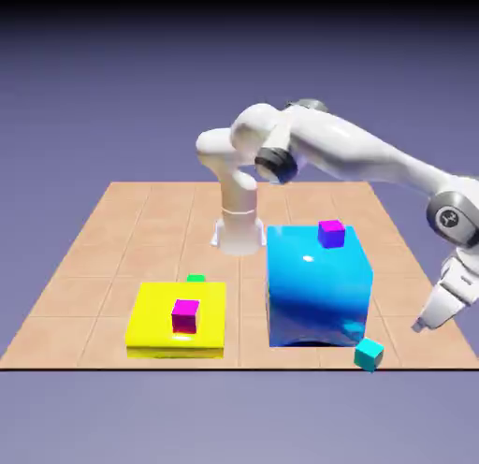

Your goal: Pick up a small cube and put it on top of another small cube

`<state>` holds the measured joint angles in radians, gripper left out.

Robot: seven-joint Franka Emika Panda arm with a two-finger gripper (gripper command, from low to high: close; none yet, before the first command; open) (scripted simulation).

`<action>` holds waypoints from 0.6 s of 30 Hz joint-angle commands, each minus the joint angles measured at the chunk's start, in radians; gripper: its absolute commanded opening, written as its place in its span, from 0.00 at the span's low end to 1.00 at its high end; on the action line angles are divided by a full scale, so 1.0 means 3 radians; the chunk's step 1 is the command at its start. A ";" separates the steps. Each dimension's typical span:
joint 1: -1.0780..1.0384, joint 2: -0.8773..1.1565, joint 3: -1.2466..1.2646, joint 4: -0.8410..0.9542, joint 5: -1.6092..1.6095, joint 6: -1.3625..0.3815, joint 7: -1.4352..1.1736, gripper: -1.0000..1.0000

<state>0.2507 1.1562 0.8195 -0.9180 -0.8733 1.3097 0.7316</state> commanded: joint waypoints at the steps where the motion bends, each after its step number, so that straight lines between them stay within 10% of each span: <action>1: 0.0015 0.0110 0.0052 0.0121 -0.0056 -0.0110 -0.0001 0.50; 10: 0.0130 0.0943 0.0448 0.1034 -0.0477 -0.0944 -0.0005 0.50; 18: -0.0395 0.0861 0.0508 0.0069 -0.0467 -0.0539 0.0359 0.50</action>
<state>0.1322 1.4146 0.9719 -0.8974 -1.0133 1.1481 0.8393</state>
